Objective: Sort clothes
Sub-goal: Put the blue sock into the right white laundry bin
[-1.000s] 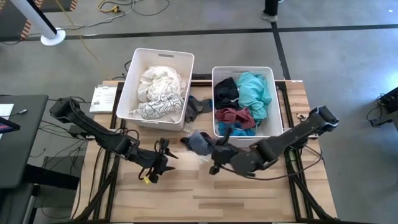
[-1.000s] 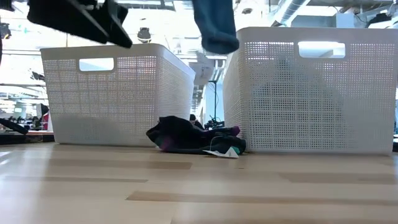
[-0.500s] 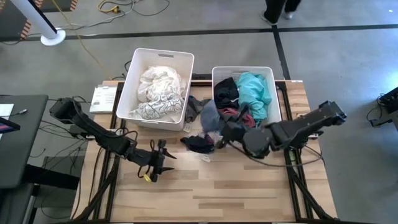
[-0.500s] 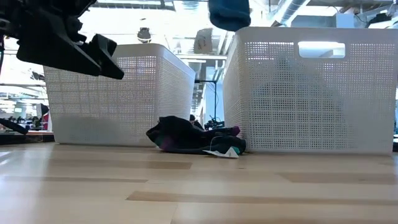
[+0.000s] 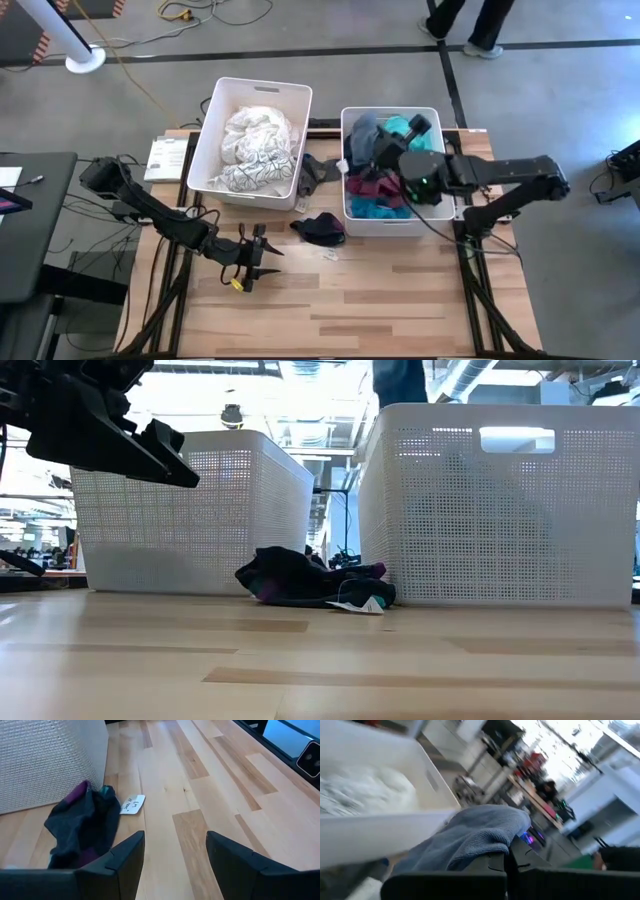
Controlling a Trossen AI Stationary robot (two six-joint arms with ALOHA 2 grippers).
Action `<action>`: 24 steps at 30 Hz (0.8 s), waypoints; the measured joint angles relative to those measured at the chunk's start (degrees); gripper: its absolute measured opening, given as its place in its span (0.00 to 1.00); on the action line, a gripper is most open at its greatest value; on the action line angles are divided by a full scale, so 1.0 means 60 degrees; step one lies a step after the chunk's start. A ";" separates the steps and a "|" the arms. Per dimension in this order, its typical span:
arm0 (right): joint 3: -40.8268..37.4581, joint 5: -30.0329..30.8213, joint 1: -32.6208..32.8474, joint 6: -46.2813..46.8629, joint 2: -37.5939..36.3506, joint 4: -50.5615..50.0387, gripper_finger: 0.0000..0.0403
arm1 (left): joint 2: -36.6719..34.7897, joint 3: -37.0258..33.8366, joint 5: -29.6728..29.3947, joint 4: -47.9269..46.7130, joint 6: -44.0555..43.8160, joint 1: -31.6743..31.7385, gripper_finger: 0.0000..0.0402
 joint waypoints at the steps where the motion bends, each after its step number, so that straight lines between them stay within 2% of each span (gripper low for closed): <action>1: 0.0000 -0.0017 -0.0229 0.0211 -0.0040 -0.0313 0.00 | 0.0000 0.0000 0.0000 0.0004 -0.0025 0.0000 0.51; 4: 0.0000 -0.0155 -0.0943 0.1090 -0.0062 -0.1408 0.00 | 0.0000 0.0000 0.0000 0.0004 -0.0056 0.0000 0.51; 9: 0.0000 -0.1411 -0.2168 0.2620 0.0099 -0.2877 0.00 | 0.0000 0.0000 0.0000 0.0000 -0.0089 0.0000 0.51; 15: 0.0000 -0.2810 -0.3252 0.3154 0.0621 -0.3156 0.00 | 0.0000 0.0000 0.0000 0.0017 -0.0148 0.0000 0.51; 24: 0.0000 -0.4943 -0.4311 0.3575 0.1682 -0.3691 0.01 | 0.0000 0.0000 0.0000 -0.0037 -0.0441 -0.0011 0.51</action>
